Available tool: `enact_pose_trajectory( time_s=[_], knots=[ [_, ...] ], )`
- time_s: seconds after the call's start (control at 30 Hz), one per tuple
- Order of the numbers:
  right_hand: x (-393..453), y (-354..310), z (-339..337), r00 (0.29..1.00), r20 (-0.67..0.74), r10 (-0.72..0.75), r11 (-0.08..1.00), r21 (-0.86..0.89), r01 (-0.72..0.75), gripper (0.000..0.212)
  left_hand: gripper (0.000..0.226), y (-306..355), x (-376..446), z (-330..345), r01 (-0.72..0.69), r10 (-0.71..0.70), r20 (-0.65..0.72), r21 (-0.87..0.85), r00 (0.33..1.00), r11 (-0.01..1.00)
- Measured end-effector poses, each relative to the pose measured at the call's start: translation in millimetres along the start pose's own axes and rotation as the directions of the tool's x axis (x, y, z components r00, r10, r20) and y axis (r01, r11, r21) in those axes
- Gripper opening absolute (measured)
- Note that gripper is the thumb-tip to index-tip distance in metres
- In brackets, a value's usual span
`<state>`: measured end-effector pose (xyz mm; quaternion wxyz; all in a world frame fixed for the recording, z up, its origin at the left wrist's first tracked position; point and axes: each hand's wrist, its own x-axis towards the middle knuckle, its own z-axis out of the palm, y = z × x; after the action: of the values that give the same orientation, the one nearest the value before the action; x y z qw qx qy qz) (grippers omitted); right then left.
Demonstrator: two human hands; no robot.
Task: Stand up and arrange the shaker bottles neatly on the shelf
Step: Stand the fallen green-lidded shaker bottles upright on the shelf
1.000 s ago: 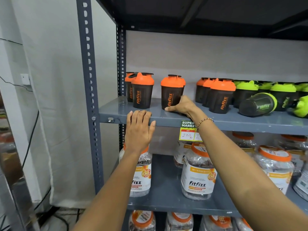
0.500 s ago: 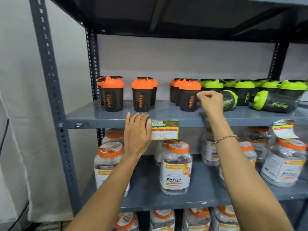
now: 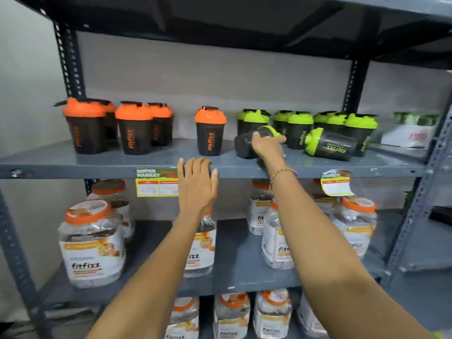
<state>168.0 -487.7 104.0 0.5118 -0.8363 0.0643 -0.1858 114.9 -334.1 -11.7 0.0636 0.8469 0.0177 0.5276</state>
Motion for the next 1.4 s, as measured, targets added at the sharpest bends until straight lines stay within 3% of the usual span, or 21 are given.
enact_pose_trajectory(
  time_s=[0.33,0.5,0.6,0.73,0.87,0.97,1.17,1.27,1.33,1.4],
  knots=[
    [16.3,-12.8,10.9,0.983,0.073,0.17,0.977,0.119,-0.178,0.093,0.032,-4.4,-1.3,2.7,-0.019,0.016,0.028,0.076,0.999,0.997],
    [20.9,-13.6,7.9,0.979,0.089,0.182,0.956,0.218,-0.197,0.087,0.033,-8.1,-1.2,-5.9,-0.06,0.054,0.075,0.07,0.996,0.996],
    [21.7,-14.6,-0.9,0.981,0.03,0.193,0.948,0.254,-0.194,0.086,0.032,-5.2,-0.5,-10.3,-0.035,0.032,0.073,0.035,0.997,0.999],
    [21.0,-11.4,-13.5,0.996,-0.031,0.078,0.996,0.044,-0.077,0.086,0.033,-3.9,-1.0,-13.9,-0.027,0.025,0.079,0.019,0.997,0.999],
    [25.6,-5.4,-25.5,0.992,0.124,-0.034,0.996,-0.083,0.045,0.09,0.035,-2.7,-1.4,-14.4,-0.019,0.019,0.076,0.005,0.997,1.0],
    [28.9,-0.4,-34.3,0.974,0.197,-0.11,0.984,-0.12,0.135,0.074,0.036,-4.6,-1.8,-13.5,-0.025,0.026,0.07,-0.013,0.997,1.0],
    [27.4,-6.0,-48.5,0.928,0.368,-0.048,0.948,-0.275,0.158,0.07,0.042,-5.5,-0.5,-11.2,-0.025,0.027,0.053,-0.037,0.998,0.999],
    [30.3,1.7,-45.5,0.953,0.303,-0.034,0.99,-0.12,0.074,0.062,0.041,-7.8,-1.8,-9.1,-0.032,0.036,0.047,-0.068,0.998,0.997],
    [32.0,12.6,-41.5,0.963,0.267,0.019,0.992,0.118,-0.053,0.063,0.039,-9.3,-2.2,-7.5,-0.041,0.044,0.042,-0.069,0.998,0.997],
    [33.4,22.3,-35.2,0.941,0.334,0.046,0.89,0.414,-0.19,0.051,0.038,-9.9,-2.7,-5.4,-0.047,0.049,0.037,-0.062,0.998,0.997]
  ],
)
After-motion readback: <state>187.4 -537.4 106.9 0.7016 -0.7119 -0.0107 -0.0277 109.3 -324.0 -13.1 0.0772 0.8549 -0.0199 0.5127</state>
